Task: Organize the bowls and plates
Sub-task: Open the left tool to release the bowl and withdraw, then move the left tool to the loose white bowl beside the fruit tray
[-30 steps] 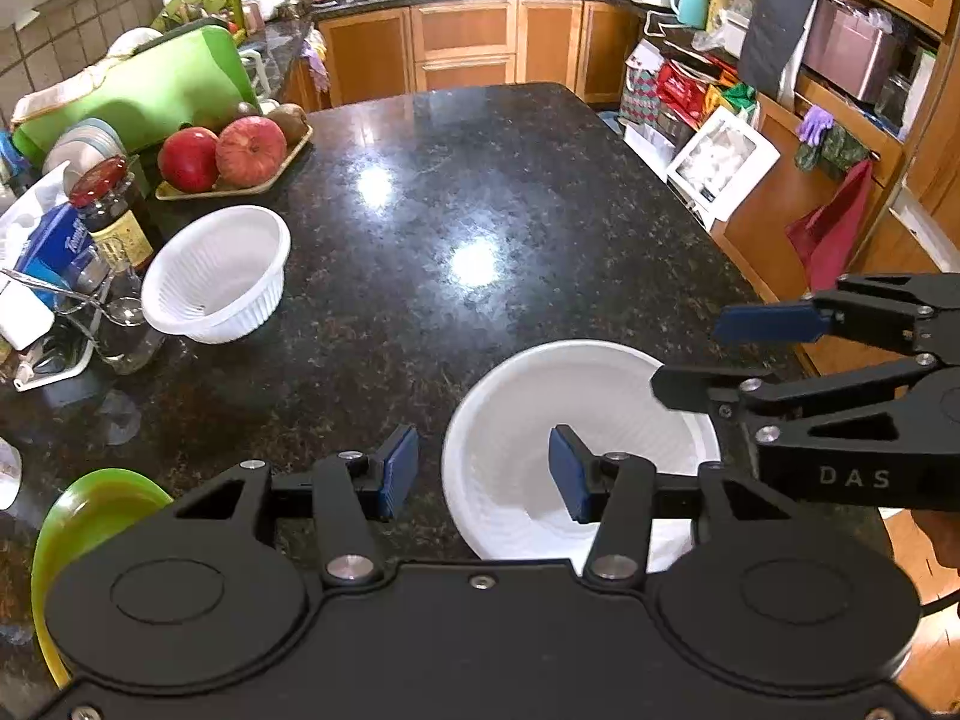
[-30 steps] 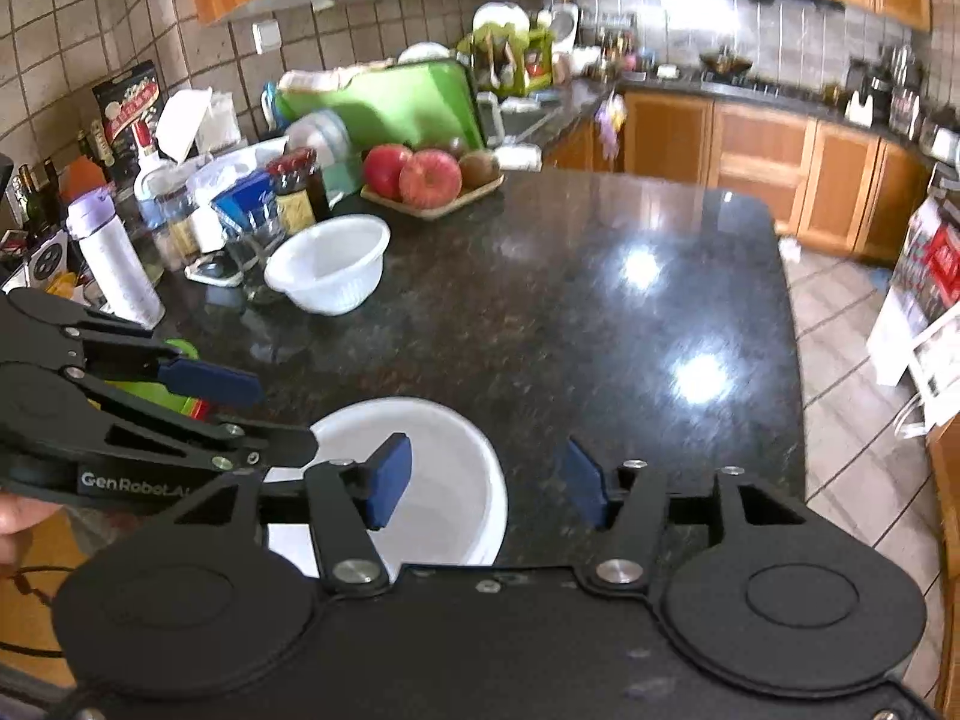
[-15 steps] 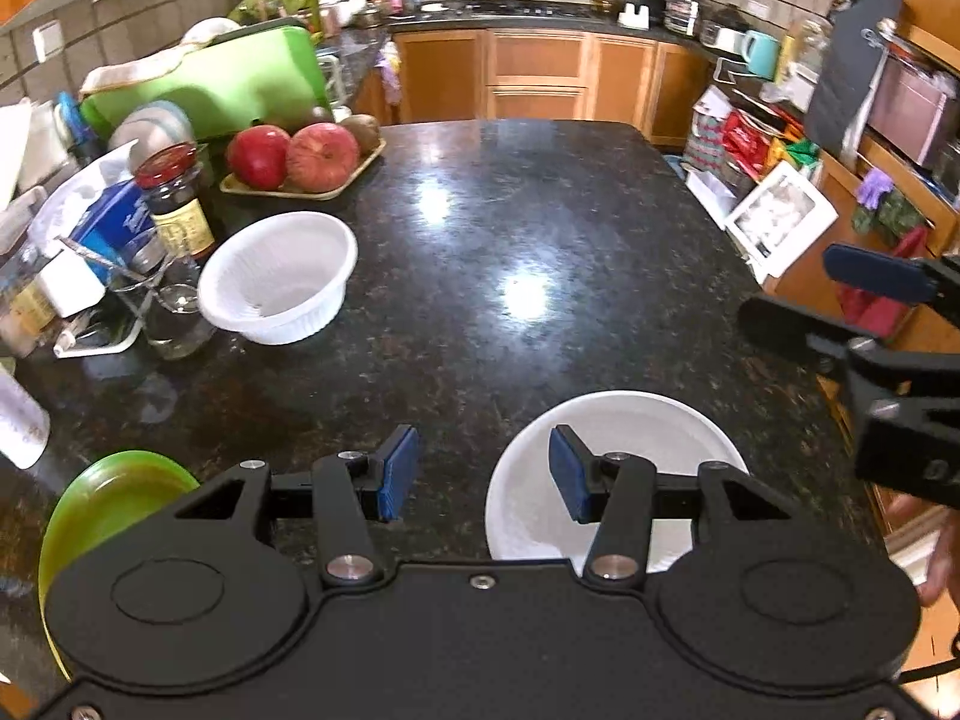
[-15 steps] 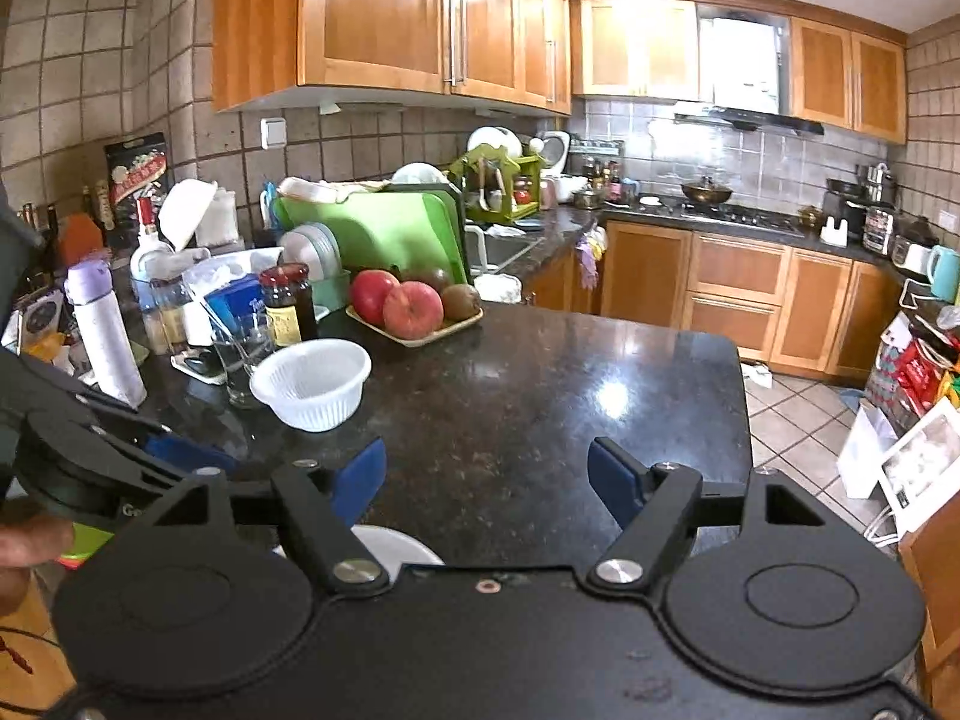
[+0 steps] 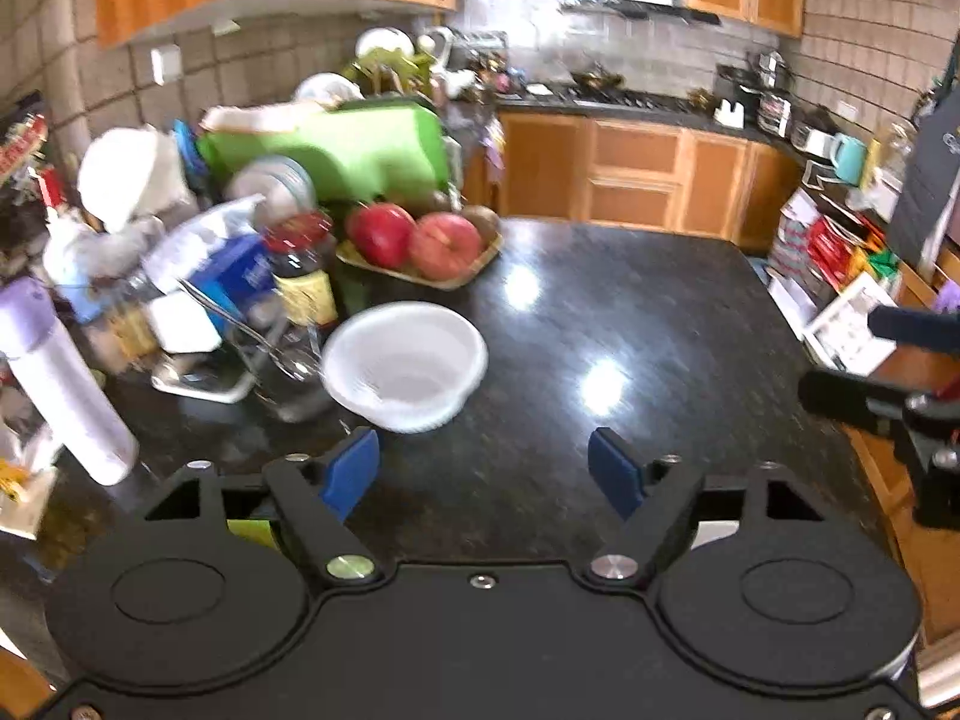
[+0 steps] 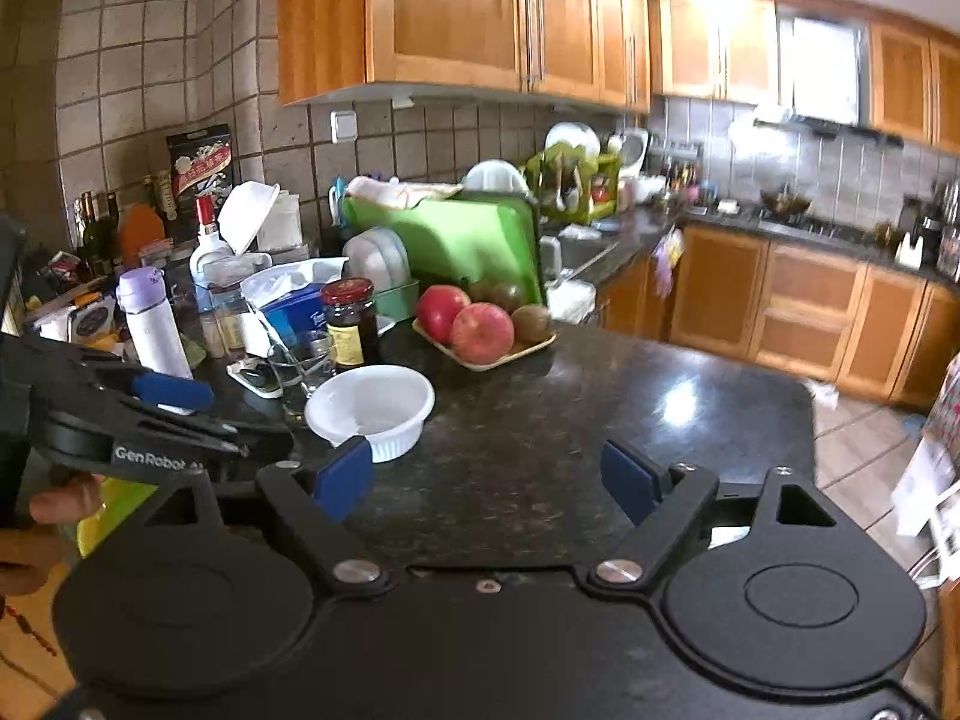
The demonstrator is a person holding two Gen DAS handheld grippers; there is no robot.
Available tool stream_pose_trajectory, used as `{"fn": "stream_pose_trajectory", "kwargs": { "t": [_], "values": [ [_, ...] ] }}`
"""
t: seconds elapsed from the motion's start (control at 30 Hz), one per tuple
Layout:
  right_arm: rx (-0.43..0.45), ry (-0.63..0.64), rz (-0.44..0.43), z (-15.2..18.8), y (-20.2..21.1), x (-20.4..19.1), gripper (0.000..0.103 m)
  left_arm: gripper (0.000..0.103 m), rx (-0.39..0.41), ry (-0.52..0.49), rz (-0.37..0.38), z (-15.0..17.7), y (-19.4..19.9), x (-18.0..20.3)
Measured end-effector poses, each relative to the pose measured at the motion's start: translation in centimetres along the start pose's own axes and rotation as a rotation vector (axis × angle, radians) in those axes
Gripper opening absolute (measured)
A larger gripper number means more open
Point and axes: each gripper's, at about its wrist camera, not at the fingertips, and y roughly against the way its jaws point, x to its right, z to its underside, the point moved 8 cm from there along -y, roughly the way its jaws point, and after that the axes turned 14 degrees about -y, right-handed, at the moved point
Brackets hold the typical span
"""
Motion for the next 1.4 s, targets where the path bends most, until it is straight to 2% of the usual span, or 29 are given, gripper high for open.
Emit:
{"fn": "stream_pose_trajectory", "kwargs": {
  "t": [0.13, 0.3, 0.37, 0.57, 0.73, 0.97, 1.23, 1.4],
  "values": [
    [-0.05, -0.052, 0.005, -0.7, -2.1, -0.6, 0.088, 0.082, -0.007, -0.019, -0.023, -0.7, -0.7, -1.7],
    [-0.174, -0.129, -0.016, -1.4, -5.9, -1.9, 0.088, 0.082, -0.057, -0.022, 0.013, -0.8, -2.5, -3.7],
    [-0.228, -0.12, -0.012, -1.3, -7.6, -2.8, 0.088, 0.082, -0.067, -0.021, 0.013, -0.8, -3.0, -4.5],
    [-0.302, -0.121, 0.036, -1.3, -12.4, -4.8, 0.087, 0.081, -0.09, 0.009, 0.054, -1.6, -4.7, -7.3],
    [-0.341, -0.138, 0.061, -1.9, -16.3, -5.4, 0.081, 0.08, -0.098, 0.032, 0.096, -1.8, -5.9, -8.9],
    [-0.38, -0.115, 0.116, -1.3, -20.7, -5.7, 0.079, 0.08, -0.114, 0.027, 0.143, -1.5, -7.3, -9.6],
    [-0.45, -0.124, 0.161, 0.1, -25.0, -5.4, 0.074, 0.079, -0.142, 0.046, 0.131, -0.9, -8.3, -10.7],
    [-0.46, -0.094, 0.156, 0.3, -25.7, -5.2, 0.073, 0.077, -0.172, 0.046, 0.117, -1.0, -9.1, -10.4]
  ]
}}
